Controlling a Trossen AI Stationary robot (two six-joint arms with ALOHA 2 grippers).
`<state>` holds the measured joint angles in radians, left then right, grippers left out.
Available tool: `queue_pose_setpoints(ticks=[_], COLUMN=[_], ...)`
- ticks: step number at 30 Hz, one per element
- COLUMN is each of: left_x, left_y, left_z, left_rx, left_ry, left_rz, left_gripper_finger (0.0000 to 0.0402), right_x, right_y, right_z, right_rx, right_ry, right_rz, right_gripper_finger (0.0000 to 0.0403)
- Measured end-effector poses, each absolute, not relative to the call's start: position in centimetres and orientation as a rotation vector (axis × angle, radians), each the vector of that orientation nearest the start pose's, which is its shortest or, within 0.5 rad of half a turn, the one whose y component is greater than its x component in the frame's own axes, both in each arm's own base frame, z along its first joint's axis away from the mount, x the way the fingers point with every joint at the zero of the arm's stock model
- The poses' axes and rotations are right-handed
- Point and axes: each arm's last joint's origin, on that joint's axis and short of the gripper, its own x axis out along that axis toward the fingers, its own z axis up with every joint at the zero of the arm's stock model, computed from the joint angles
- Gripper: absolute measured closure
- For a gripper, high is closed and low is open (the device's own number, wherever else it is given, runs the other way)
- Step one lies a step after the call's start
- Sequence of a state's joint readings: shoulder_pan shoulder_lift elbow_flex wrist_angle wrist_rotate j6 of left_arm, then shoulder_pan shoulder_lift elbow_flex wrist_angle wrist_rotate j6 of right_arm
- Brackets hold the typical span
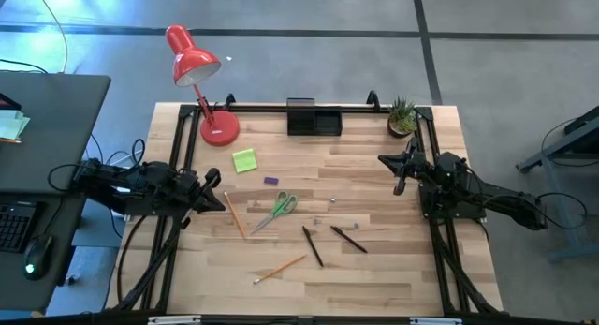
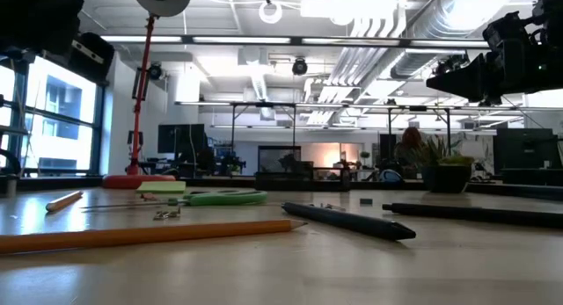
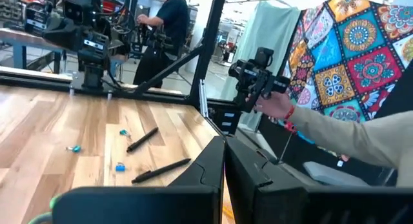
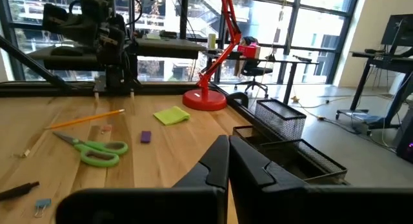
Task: Pick and place office supplies into organizer
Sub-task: Put the top pencil into the desk organizer
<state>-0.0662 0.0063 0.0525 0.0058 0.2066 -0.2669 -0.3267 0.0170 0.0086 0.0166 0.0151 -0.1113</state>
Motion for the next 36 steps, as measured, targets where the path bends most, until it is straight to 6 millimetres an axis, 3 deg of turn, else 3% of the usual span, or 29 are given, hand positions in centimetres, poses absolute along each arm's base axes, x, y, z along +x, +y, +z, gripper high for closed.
queue_pose_setpoints(ticks=[5, 17, 20, 25, 30, 36], left_x=[9.3, 9.4, 9.3, 9.3, 10.7, 13.3], left_y=[-1.1, -0.5, -0.4, -0.1, -0.1, -0.3], left_z=[18.7, 18.9, 19.6, 21.7, 23.2, 22.8], left_rx=[-0.261, -0.262, -0.214, -0.123, -0.078, -0.05], left_ry=[-0.08, -0.12, -0.137, -0.143, -0.027, 0.163], left_rz=[-0.233, -0.057, 0.007, 0.12, 0.144, 0.154], left_gripper_finger=[0.0401, 0.0401, 0.0401, 0.0396, 0.0344, 0.0265], right_x=[9.3, 9.1, 9.1, 9.3, 10.8, 14.6], right_y=[-3.2, -3.3, -3.2, -3.1, -3.4, -2.8], right_z=[16.7, 18.0, 18.7, 19.8, 20.2, 20.5], right_rx=[-0.099, 0.325, 0.313, 0.322, 0.366, 0.417], right_ry=[0.004, -0.215, -0.247, -0.105, 0.156, 0.417], right_rz=[-0.342, -0.355, -0.325, -0.286, -0.297, -0.197], right_gripper_finger=[0.0402, 0.0402, 0.0402, 0.0402, 0.0394, 0.0323])
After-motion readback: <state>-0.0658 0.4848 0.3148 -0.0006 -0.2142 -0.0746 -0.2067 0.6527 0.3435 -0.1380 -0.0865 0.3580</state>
